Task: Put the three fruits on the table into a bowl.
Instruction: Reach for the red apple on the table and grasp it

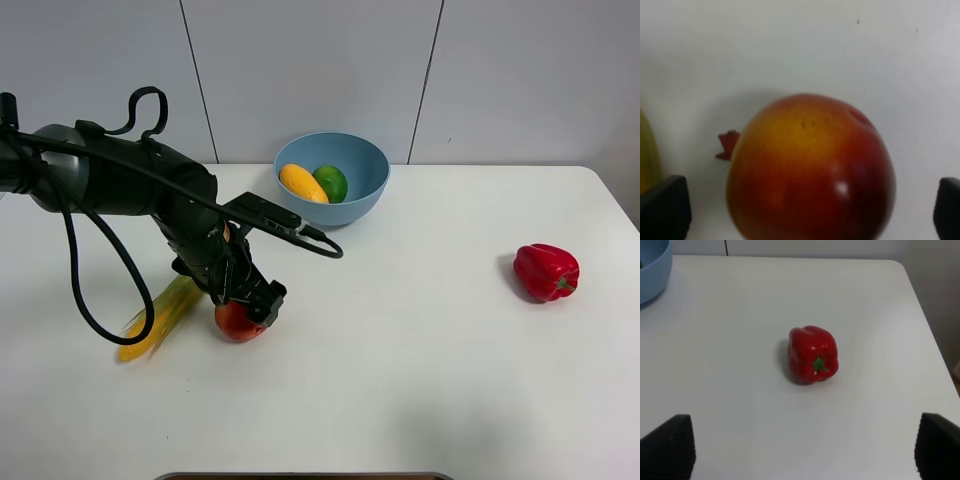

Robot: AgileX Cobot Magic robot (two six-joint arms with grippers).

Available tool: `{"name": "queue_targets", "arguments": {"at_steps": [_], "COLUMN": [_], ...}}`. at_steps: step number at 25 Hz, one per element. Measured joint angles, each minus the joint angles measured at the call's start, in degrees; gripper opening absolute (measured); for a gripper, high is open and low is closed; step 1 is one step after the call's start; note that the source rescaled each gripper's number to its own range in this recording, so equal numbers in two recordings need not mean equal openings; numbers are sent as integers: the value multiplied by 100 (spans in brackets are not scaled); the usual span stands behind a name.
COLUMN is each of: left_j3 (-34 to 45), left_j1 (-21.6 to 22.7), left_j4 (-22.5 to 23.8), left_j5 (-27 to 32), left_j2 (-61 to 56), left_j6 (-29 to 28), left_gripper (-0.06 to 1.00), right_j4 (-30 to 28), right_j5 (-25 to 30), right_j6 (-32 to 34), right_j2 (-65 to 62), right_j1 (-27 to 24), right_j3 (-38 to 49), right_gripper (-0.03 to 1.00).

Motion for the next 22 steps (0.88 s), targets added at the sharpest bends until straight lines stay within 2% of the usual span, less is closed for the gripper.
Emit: {"name": "queue_targets", "arguments": {"at_steps": [22], "left_j3": [0], "left_j1": [0], "left_j4": [0], "left_j5": [-506], "left_j2": [776], "left_j6": [0], "left_gripper": [100], "right_j4": [0], "right_j5": [0], "right_j6": [0], "right_j2": [0], "right_j1": [0], "right_j3": [0], "right_gripper": [91]}}
